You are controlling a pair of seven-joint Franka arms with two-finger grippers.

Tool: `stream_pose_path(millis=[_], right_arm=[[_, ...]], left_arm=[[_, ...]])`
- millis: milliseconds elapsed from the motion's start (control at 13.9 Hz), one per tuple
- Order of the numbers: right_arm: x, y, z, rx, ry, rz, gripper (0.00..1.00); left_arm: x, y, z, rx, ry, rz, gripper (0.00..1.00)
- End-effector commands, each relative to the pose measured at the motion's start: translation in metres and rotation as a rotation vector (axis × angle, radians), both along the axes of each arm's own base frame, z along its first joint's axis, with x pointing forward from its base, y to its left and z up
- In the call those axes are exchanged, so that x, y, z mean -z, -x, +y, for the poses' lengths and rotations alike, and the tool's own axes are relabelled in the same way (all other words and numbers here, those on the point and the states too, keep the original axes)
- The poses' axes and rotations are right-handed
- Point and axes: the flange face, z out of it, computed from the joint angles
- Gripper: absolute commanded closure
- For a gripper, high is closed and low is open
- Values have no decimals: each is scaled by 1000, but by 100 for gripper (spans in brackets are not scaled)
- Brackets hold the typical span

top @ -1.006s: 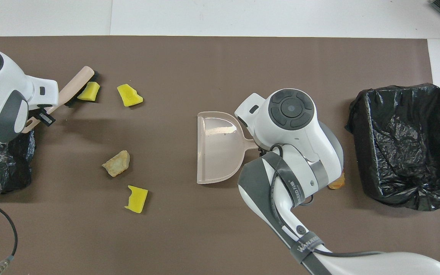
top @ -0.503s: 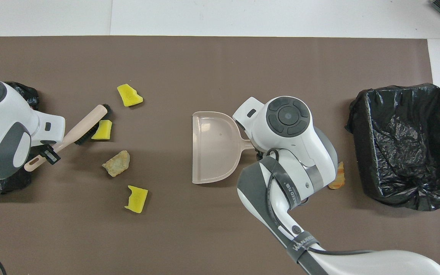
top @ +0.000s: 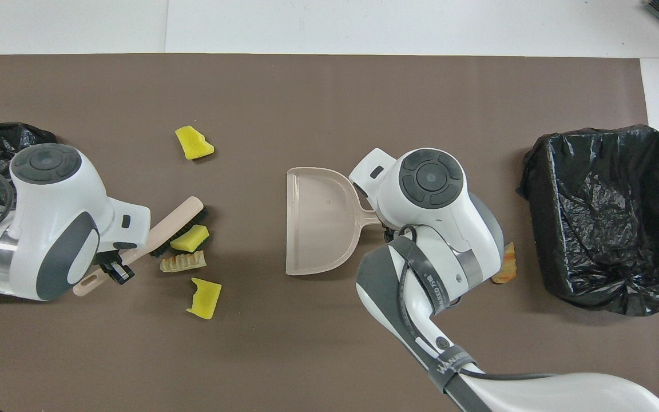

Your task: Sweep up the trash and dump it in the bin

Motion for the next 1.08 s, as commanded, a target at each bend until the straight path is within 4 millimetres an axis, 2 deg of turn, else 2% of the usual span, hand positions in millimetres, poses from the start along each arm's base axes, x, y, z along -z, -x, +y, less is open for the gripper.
stream_pose_path(millis=[0,216,359,503,575,719,791,862,1006], right_arm=[[11,12,1,-39,-27,-12,100],[25,28,-2,-68,-62,-82,100],[24,34,1,-155,-56,-81,100],[23,51,17,-207,-52,-74,100],[24,60,23,-228,-47,-64,100],[27,74,25,-252,-39,-51,100],[27,75,24,-253,-37,-50,100],[27,75,24,-251,-36,-49,100],[28,73,22,-248,-34,-48,100]], left_arm=[[-39,-20,-8,-2,23,-80,100],[-55,-64,-16,3,44,-165,100],[-55,-83,-15,22,64,-268,100],[-46,-106,-8,75,30,-332,100],[-47,-130,-5,123,5,-354,100],[-45,-166,10,172,10,-374,100],[-43,-184,9,208,21,-405,100],[-38,-196,7,219,24,-430,100],[-23,-205,18,234,8,-435,100]])
